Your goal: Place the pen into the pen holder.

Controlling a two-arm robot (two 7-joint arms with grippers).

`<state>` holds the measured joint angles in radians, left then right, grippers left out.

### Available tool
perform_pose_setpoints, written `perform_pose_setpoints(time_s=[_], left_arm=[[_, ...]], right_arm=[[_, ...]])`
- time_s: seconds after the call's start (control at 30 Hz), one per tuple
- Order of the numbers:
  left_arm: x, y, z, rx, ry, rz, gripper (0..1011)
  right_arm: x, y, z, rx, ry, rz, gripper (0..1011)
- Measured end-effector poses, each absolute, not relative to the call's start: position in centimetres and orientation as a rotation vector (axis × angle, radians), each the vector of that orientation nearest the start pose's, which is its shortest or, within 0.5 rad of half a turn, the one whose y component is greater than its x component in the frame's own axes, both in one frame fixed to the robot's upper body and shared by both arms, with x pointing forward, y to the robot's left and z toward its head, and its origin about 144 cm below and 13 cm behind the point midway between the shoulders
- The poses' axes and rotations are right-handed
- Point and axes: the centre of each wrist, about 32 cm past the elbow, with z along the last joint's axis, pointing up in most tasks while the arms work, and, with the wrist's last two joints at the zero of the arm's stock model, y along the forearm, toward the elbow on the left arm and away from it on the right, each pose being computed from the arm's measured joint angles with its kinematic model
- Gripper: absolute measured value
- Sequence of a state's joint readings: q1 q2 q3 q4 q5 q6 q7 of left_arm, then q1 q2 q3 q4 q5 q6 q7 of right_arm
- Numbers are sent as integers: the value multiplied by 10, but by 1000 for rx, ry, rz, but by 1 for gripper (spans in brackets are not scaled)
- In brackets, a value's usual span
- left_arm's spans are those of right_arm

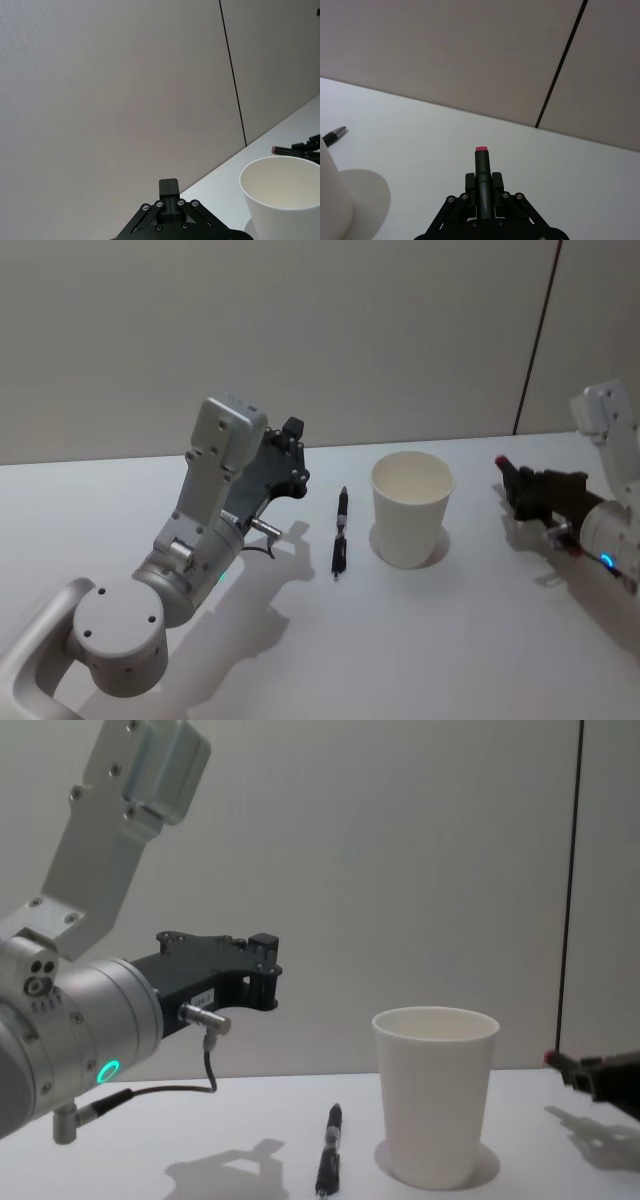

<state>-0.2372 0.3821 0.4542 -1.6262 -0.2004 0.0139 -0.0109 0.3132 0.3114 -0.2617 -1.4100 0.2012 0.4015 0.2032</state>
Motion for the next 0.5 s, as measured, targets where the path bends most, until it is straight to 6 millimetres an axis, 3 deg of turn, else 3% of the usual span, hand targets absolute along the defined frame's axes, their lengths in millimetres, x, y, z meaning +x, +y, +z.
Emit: perform_pose_setpoints(time_s=[0.5], left_arm=[[492, 198, 1204, 61, -268, 1124, 0]], right_arm=[[539, -255, 1217, -215, -62, -1218, 185]])
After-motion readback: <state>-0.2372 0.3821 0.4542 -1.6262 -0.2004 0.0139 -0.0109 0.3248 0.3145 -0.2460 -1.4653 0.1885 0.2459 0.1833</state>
